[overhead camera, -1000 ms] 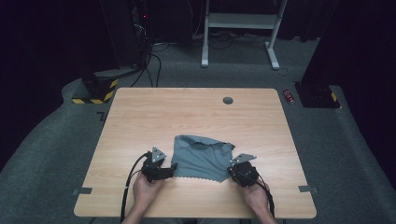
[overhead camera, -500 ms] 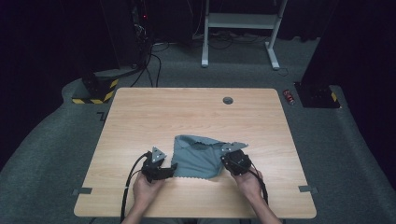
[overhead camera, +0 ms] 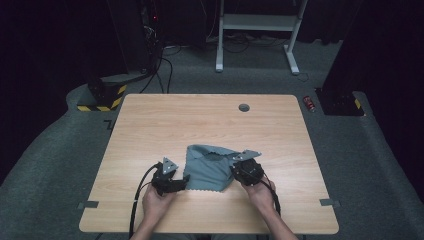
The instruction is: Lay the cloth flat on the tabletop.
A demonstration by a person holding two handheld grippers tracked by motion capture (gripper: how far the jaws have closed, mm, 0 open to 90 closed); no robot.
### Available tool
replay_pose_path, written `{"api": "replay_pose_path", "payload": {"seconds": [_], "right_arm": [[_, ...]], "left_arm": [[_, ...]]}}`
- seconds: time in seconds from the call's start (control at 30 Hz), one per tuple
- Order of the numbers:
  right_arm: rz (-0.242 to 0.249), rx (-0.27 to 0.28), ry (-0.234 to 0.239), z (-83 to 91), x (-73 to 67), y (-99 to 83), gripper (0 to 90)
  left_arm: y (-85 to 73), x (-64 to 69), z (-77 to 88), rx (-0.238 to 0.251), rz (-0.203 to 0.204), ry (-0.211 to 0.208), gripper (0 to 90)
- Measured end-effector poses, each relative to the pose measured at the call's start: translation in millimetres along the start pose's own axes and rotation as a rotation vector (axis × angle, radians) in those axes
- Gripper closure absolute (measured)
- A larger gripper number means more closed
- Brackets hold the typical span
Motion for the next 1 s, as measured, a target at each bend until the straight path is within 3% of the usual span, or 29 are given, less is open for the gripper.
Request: {"api": "replay_pose_path", "payload": {"seconds": [0.1, 0.23, 0.67, 0.83, 1.0], "right_arm": [[0.0, 0.005, 0.004, 12.2, -0.2, -7.7, 78.9], [-0.002, -0.038, -0.007, 9.3, 2.5, -23.3, 79.2], [0.005, -0.099, 0.013, -40.4, -12.0, -12.6, 67.0], [-0.077, -0.038, 0.005, -27.0, -2.5, -3.4, 69.7], [-0.055, -0.048, 0.017, -18.4, -4.0, -8.8, 73.0]], "left_arm": [[0.0, 0.1, 0.0, 0.0, 0.001, 0.0, 31.1], [0.0, 0.1, -0.1, 0.001, 0.001, 0.0, 31.1], [-0.1, 0.1, 0.0, 0.0, 0.003, 0.0, 31.1], [0.0, -0.1, 0.0, 0.0, 0.0, 0.0, 31.0], [0.0, 0.0, 0.0, 0.0, 0.0, 0.0, 31.1]]}}
Point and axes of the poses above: each handheld gripper's, and its own axes: z roughly backward along the jaws, y roughly out of its top, x roughly to its right, the point moved 9 cm from there along -z, roughly forward along the jaws, and after that the axes turned 11 degrees about x, right-handed, at the moved point
